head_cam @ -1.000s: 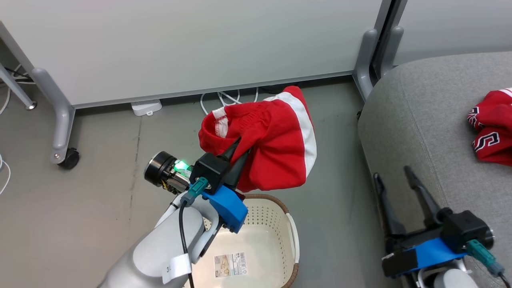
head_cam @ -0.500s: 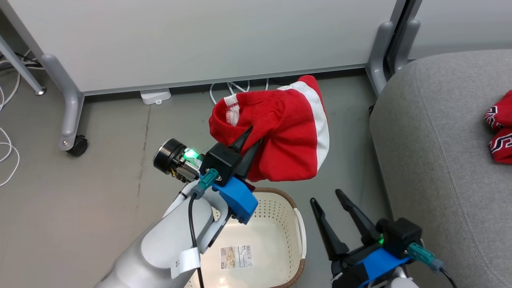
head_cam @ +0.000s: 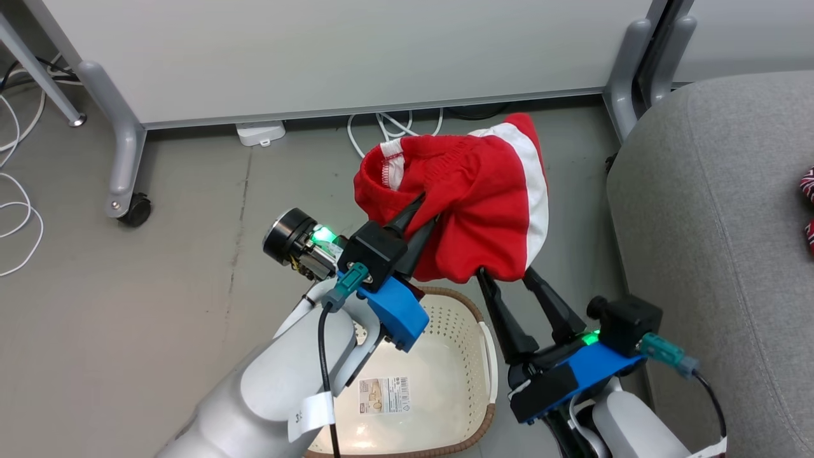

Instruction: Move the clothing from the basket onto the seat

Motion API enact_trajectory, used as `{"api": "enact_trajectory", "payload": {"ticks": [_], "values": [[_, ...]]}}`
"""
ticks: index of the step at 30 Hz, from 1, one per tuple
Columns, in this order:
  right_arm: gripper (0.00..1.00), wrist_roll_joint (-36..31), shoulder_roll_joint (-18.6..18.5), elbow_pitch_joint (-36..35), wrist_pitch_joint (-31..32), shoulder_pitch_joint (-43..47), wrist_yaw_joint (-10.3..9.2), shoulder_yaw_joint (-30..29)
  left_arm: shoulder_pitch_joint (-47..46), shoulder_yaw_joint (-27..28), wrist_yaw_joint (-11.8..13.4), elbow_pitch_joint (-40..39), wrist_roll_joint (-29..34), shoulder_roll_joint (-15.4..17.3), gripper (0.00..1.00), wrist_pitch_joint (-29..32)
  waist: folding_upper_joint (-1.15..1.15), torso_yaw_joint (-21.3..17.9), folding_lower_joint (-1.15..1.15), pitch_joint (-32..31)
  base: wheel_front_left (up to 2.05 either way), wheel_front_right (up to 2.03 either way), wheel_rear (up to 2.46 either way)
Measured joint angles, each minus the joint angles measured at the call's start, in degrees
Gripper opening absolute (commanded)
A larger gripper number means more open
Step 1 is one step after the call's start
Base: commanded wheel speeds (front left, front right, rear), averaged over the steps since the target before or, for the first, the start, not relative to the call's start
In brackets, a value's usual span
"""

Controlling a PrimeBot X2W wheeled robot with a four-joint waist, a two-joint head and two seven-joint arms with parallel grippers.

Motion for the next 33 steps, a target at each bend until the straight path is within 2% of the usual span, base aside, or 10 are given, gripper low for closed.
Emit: {"api": "enact_trajectory", "payload": {"ticks": [9,18,19,20,21,33], "values": [[1.0,6.5,0.2,-0.2,0.0,-2.8,0.0,1.4,-0.1,0.1,-0.3,0.1,0.5,-0.5,0.0,0.0,0.0,0.4,0.0,0.7,0.0,0.0,0.0],[1.0,7.4,0.2,0.0,0.0,-5.1,0.0,1.1,-0.1,0.2,-0.5,0.2,1.0,-0.9,0.0,0.0,0.0,0.4,0.0,1.4,0.0,0.0,0.0],[0.42,7.4,0.2,0.1,0.0,-5.2,0.0,1.1,-0.1,0.2,-0.6,0.2,1.0,-0.9,0.0,0.0,0.0,0.4,0.0,1.5,0.0,0.0,0.0],[0.02,7.4,0.3,0.1,0.0,-5.3,0.0,1.0,-0.2,0.3,-0.6,0.3,1.1,-1.0,0.0,0.0,0.0,0.5,0.0,1.5,0.0,0.0,0.0],[0.0,7.7,0.3,0.1,0.0,-5.4,0.0,0.8,-0.2,0.3,-0.8,0.3,1.2,-1.1,0.0,0.0,0.0,0.5,0.0,1.5,0.0,0.0,0.0],[0.0,7.0,0.3,-0.1,0.0,-5.9,0.0,0.8,-0.3,0.9,-1.1,0.7,1.9,-1.4,0.0,0.0,0.0,0.5,0.0,1.2,0.0,0.0,0.0]]}}
